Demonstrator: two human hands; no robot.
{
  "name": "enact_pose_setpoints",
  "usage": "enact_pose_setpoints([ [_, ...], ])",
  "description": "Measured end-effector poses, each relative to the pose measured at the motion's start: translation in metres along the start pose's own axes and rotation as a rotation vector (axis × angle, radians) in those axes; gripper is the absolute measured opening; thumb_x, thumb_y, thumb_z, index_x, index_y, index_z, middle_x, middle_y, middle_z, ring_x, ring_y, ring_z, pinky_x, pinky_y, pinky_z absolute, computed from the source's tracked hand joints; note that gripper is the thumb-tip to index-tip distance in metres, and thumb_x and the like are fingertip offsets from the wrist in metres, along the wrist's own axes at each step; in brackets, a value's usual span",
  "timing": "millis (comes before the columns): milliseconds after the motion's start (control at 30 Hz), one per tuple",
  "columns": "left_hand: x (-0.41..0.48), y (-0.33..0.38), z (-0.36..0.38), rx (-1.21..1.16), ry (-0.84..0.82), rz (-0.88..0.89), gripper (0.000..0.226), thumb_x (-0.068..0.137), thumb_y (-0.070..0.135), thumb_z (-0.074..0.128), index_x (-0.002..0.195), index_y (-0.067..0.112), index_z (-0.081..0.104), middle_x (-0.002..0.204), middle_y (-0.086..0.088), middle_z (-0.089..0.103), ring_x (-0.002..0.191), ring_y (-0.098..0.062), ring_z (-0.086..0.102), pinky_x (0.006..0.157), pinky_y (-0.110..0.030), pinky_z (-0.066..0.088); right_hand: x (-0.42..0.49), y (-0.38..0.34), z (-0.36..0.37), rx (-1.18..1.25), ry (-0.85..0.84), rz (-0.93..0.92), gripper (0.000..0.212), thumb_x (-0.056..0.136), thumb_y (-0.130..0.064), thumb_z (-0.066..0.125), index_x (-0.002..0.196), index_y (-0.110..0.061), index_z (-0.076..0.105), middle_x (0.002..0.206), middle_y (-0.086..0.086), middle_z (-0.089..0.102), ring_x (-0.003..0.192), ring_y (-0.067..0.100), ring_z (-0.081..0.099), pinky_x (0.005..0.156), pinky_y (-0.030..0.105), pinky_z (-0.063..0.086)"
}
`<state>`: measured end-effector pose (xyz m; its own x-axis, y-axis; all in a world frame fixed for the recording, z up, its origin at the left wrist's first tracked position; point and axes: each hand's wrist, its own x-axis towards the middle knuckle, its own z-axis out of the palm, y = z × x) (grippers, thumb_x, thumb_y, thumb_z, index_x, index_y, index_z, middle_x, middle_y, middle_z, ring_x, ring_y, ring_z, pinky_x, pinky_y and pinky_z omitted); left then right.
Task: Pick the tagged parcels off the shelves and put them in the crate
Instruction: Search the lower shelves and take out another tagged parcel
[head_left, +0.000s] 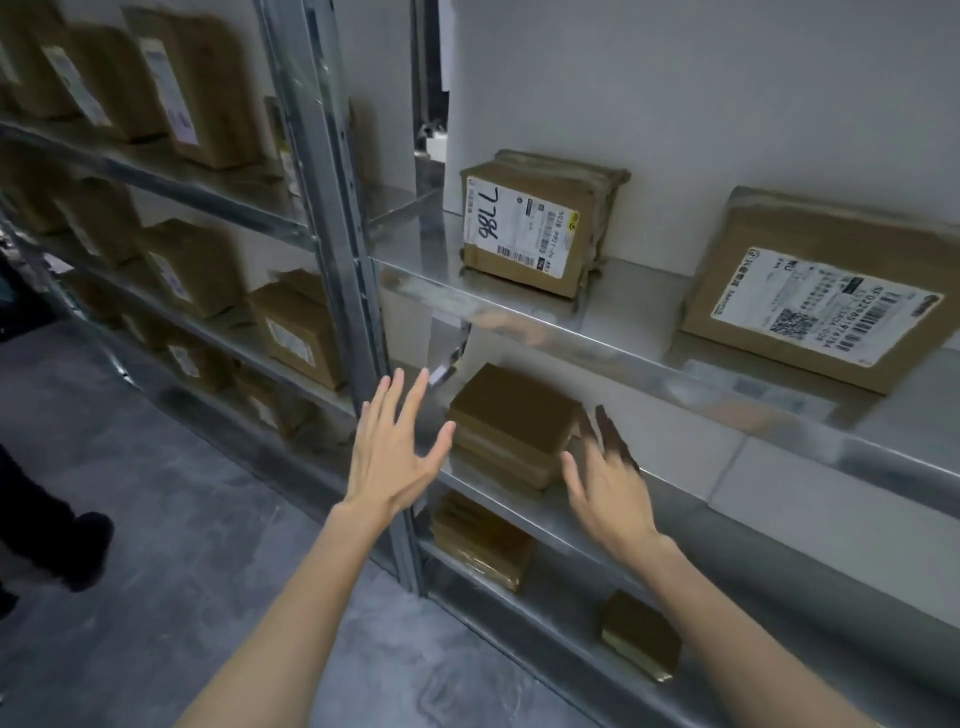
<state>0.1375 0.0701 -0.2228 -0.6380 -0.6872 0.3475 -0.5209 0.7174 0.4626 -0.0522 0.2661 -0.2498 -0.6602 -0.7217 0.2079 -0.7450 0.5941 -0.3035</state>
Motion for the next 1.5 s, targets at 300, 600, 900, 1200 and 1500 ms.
enact_pose_setpoints([
  [300, 0.064, -0.011, 0.052, -0.231, -0.184, -0.095, 0.063, 0.098, 0.048, 0.049, 0.152, 0.021, 0.032, 0.155, -0.008, 0.038, 0.143, -0.027, 0.035, 0.113, -0.044, 0.033, 0.035, -0.001, 0.03, 0.512, -0.03, 0.474, 0.059, 0.103, -0.041, 0.04, 0.157, -0.027, 0.02, 0.162, 0.003, 0.029, 0.144, 0.029, 0.036, 0.115, 0.042, 0.035],
  [600, 0.099, -0.007, 0.099, -0.495, -0.162, -0.326, 0.051, 0.1, 0.025, 0.053, 0.149, 0.021, 0.04, 0.146, -0.01, 0.05, 0.13, -0.029, 0.052, 0.094, -0.027, 0.038, 0.064, 0.011, 0.065, 0.829, -0.051, 0.834, 0.044, 0.105, -0.015, 0.04, 0.149, -0.011, 0.04, 0.154, 0.0, 0.04, 0.139, 0.02, 0.044, 0.107, 0.017, 0.034],
  [900, 0.14, -0.045, 0.143, -0.735, -0.212, -0.621, 0.041, 0.103, 0.027, 0.042, 0.142, 0.02, 0.05, 0.134, -0.008, 0.058, 0.118, -0.025, 0.057, 0.095, -0.032, 0.043, 0.088, 0.009, 0.087, 0.967, -0.013, 0.935, 0.043, 0.105, -0.011, 0.036, 0.147, -0.008, 0.042, 0.154, 0.006, 0.042, 0.14, 0.024, 0.043, 0.117, 0.04, 0.033],
  [1200, 0.152, -0.067, 0.168, -0.796, -0.531, -0.725, 0.041, 0.106, 0.039, 0.031, 0.12, 0.016, 0.062, 0.121, -0.007, 0.066, 0.108, -0.021, 0.063, 0.099, -0.035, 0.05, 0.101, -0.015, 0.11, 1.131, 0.053, 0.987, 0.029, 0.105, -0.006, 0.03, 0.113, -0.016, 0.056, 0.091, -0.003, 0.064, 0.081, 0.007, 0.061, 0.095, 0.037, 0.051],
  [1500, 0.132, -0.087, 0.146, -0.933, -0.557, -0.694, 0.026, 0.103, 0.034, 0.043, 0.102, 0.024, 0.067, 0.105, -0.002, 0.072, 0.099, -0.022, 0.068, 0.091, -0.039, 0.054, 0.09, -0.012, 0.097, 1.104, 0.088, 0.993, 0.041, 0.101, 0.002, 0.032, 0.117, -0.015, 0.064, 0.093, -0.004, 0.07, 0.077, 0.008, 0.066, 0.052, 0.016, 0.053],
])
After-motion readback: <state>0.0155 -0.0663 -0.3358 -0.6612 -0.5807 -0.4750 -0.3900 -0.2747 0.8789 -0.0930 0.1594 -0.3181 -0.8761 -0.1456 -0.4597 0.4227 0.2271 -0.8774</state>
